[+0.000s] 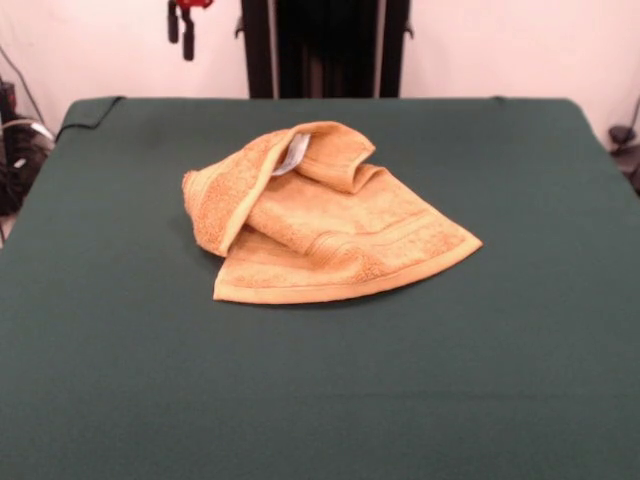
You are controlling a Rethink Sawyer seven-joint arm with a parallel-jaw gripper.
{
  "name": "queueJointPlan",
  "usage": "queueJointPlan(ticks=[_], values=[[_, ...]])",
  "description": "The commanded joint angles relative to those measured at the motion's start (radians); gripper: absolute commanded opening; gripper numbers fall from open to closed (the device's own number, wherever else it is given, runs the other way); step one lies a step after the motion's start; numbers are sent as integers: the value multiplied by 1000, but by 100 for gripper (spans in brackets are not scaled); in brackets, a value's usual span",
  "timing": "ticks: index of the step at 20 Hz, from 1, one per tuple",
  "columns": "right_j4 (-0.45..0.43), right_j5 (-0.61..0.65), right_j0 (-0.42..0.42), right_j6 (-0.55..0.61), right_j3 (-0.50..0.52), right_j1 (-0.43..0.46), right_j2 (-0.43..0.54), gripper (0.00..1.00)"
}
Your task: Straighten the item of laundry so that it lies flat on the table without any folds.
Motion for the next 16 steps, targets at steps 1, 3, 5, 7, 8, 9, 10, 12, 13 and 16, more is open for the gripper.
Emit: queueJointPlan(ticks=[1, 3, 5, 7, 8, 9, 10, 12, 13, 16], values=[[-95, 33, 65, -194, 53, 44, 161, 100], [-77, 46, 67, -174, 59, 35, 168, 100], [-62, 54, 59, -175, 66, 20, 190, 100], [-51, 67, 53, -180, 69, 16, 207, 100], [-51, 70, 53, -178, 67, 17, 210, 100], [-50, 72, 53, -176, 65, 17, 212, 100], [-50, 75, 54, -174, 63, 18, 215, 100], [-47, 78, 58, -168, 56, 25, 219, 100], [-48, 76, 61, -162, 53, 27, 219, 100], [-46, 75, 89, -139, 34, 39, 216, 100]])
